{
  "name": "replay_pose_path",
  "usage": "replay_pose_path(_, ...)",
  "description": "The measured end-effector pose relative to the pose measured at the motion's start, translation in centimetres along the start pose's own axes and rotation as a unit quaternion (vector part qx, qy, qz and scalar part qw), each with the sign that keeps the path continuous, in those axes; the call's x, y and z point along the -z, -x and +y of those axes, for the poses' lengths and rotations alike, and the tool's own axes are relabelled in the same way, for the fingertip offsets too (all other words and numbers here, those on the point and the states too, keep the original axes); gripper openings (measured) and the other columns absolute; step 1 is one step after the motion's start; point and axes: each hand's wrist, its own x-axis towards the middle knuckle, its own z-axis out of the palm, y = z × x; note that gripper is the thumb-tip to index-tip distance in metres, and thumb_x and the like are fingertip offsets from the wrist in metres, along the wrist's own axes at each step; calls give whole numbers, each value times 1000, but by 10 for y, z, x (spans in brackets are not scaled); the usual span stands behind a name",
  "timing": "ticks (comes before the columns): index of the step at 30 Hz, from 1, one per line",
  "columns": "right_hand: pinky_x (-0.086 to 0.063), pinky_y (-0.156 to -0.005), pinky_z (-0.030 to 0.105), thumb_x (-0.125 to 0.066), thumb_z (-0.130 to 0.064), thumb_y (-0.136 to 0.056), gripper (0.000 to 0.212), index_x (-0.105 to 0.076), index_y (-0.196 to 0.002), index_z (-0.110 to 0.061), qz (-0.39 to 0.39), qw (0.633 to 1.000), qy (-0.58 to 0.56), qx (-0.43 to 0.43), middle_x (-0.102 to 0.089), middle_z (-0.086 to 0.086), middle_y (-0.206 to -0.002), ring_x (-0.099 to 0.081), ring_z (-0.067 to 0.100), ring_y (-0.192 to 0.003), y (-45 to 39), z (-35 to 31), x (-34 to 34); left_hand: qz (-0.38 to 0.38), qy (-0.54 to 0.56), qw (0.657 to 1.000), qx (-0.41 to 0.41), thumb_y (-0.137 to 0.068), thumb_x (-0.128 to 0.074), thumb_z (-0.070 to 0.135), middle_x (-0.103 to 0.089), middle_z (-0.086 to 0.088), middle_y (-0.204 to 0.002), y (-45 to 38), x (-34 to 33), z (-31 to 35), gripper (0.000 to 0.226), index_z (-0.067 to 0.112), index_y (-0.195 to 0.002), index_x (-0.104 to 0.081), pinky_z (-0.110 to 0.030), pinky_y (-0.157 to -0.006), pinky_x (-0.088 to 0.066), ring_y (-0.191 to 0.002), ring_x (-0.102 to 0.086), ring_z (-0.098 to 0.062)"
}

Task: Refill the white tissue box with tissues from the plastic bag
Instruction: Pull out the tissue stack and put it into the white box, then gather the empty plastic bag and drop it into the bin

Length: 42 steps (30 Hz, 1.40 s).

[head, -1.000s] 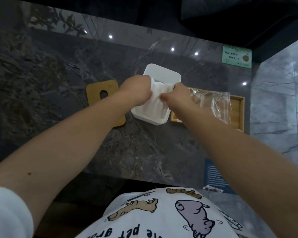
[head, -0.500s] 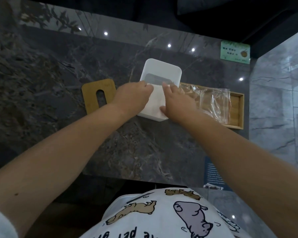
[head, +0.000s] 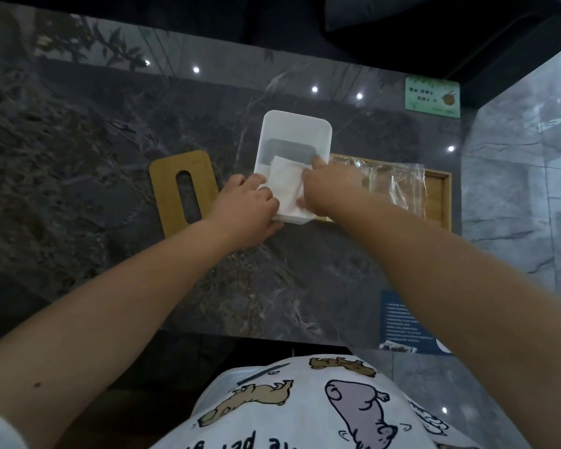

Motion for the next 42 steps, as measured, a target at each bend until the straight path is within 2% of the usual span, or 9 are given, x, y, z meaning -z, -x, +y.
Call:
replay_pose_path(3,-46,-92,51,-48,-41,-96,51,-47,-142,-19,21,999,-41,15,-16,7,-165,-48,39,-128,0,3,-1,6,-2,1000,11,-95,-42,46,-69,-5,-118,0,3,4,43,16,-111,-68,-44,-92,-34,-126,-45,-29)
replay_pose_path(6,-49,-93,52,-50,-43,-97,46,-58,-133,-16,130,984,-116,34,-31,9,-160,-52,37,-124,13,14,-9,13,8,1000,22,-96,-45,44,-66,-6,-122,0,5,5,41,16,-116,-67,-44,-96,-36,-123,-47,-29)
replay_pose_path(9,-41,-103,50,-52,-35,-98,42,-62,-130,-10,219,956,-188,55,-49,13,-148,-49,36,-128,37,29,-24,30,27,999,30,-93,-49,50,-63,-7,-127,2,10,5,47,14,-121,-63,-47,-100,-37,-123,-48,-29)
replay_pose_path(15,-34,-110,48,-59,-24,-96,41,-59,-131,-4,266,929,-255,38,-57,16,-140,-44,34,-134,76,52,-60,111,41,992,43,-92,-52,49,-57,-15,-136,3,24,23,55,7,-127,-57,-49,-106,-36,-126,-49,-34)
replay_pose_path(23,-29,-115,49,-58,-30,-96,51,-50,-139,-5,250,930,-270,-4,-49,16,-147,-33,33,-142,80,87,-95,115,63,991,9,-97,-46,38,-40,-20,-151,-25,31,82,59,2,-143,-40,-50,-118,-23,-142,-32,-35)
replay_pose_path(29,-25,-118,47,-53,-32,-98,58,-36,-148,-7,225,936,-270,-16,-38,15,-155,-26,31,-146,72,128,-132,95,65,993,-20,-96,-45,38,-40,-22,-151,-62,21,122,60,0,-142,-40,-48,-117,-23,-141,-34,-35)
replay_pose_path(34,-18,-121,44,-44,-35,-100,64,-23,-154,-8,191,948,-256,-3,-27,15,-160,-19,29,-148,57,161,-154,51,87,995,18,-98,-38,43,-30,-19,-157,-96,1,146,66,3,-149,-27,-47,-119,-16,-146,-22,-33)
replay_pose_path(39,-24,-119,46,-45,-35,-100,68,-18,-154,-3,154,948,-278,-16,-22,20,-161,-23,32,-147,37,180,-157,-8,108,991,79,-100,-28,48,-13,-13,-163,-116,-19,150,67,8,-153,-17,-45,-119,-8,-150,-6,-29)
replay_pose_path(42,-32,-115,47,-44,-31,-99,60,-28,-150,-4,132,953,-271,-12,-33,21,-155,-33,32,-142,30,184,-157,-46,111,988,94,-100,-23,52,-6,-9,-165,-115,-28,150,68,11,-154,-13,-43,-118,-4,-150,0,-26)
